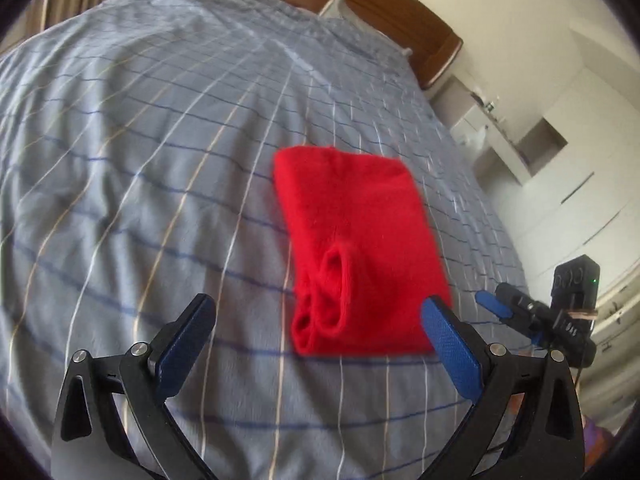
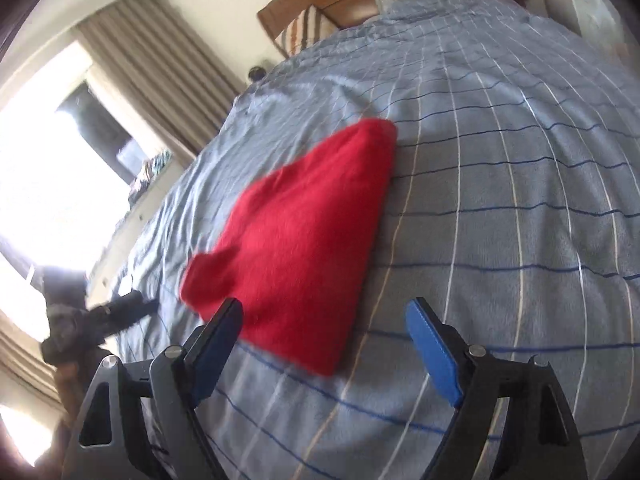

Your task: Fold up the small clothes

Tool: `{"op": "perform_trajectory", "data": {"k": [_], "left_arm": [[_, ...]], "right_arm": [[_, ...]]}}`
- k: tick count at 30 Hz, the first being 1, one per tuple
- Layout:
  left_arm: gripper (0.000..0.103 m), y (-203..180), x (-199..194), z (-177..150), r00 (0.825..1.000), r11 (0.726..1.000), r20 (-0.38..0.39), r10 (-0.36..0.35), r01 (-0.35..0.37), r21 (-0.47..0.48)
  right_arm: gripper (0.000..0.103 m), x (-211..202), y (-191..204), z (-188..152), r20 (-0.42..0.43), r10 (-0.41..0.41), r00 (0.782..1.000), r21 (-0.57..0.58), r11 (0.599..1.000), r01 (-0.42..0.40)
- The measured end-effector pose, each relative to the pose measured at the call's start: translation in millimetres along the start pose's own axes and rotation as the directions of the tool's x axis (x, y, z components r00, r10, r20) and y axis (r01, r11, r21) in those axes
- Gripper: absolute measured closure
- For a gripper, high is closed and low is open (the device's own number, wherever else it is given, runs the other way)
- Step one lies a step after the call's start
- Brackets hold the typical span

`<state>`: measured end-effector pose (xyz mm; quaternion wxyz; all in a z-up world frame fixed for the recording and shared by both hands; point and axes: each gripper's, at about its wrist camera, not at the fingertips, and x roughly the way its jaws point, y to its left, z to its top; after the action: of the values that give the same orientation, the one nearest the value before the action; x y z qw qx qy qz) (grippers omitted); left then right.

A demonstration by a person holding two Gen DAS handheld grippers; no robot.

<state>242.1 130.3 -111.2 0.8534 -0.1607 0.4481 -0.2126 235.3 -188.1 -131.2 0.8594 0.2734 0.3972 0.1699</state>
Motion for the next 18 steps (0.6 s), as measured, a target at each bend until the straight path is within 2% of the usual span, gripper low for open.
{"op": "perform_trajectory", "data": {"k": [2, 4, 9, 11, 13, 14, 15, 16, 17, 18], "left_arm": [[0.001, -4, 25, 18, 0.999, 1.0, -0.032, 0.017, -0.017, 0.011], [0.001, -3, 45, 27, 0.996, 1.0, -0.086, -0.013, 0.013, 0.005], [0.001, -1, 77, 33, 0.99, 1.0, -0.14, 0.023, -0.025, -0.014], [0.001, -4, 85, 33, 0.988, 0.999, -0.147, 0.044, -0.045, 0.001], [0.003, -13, 90, 31, 0.984, 0.994, -0.144, 0.106, -0.099, 0.055], [0.015, -19, 93, 30, 0.981, 0.988, -0.139, 0.137, -0.125, 0.092], [0.045, -25, 95, 30, 0.98, 0.985, -0.136, 0.142, -0.126, 0.122], [0.061, -31, 96, 28, 0.982, 0.985, -0.144, 0.124, -0.104, 0.137], [0.075, -36, 96, 27, 0.982, 0.984, -0.137, 0.129, -0.109, 0.143], [0.081, -42, 93, 26, 0.981, 0.978, -0.113, 0.155, -0.136, 0.159]], "right_arm": [[0.015, 16, -14, 19, -0.012, 0.041, 0.999, 0.114, 0.993, -0.04], [0.015, 35, -25, 30, -0.037, 0.07, 0.997, 0.18, 0.982, -0.062], [0.016, 86, -26, 40, -0.121, 0.16, 0.98, 0.221, 0.966, -0.13], [0.022, 99, -21, 41, -0.133, 0.13, 0.983, 0.199, 0.975, -0.102], [0.042, 110, -10, 41, -0.141, 0.069, 0.988, 0.131, 0.99, -0.051], [0.047, 113, -2, 41, -0.144, 0.011, 0.99, 0.074, 0.997, -0.001], [0.058, 116, 7, 41, -0.14, -0.041, 0.989, 0.008, 0.999, 0.043], [0.065, 117, 19, 39, -0.127, -0.106, 0.986, -0.075, 0.992, 0.097], [0.067, 118, 34, 36, -0.101, -0.174, 0.98, -0.167, 0.974, 0.156], [0.07, 117, 50, 31, -0.063, -0.233, 0.97, -0.256, 0.944, 0.21]]}}
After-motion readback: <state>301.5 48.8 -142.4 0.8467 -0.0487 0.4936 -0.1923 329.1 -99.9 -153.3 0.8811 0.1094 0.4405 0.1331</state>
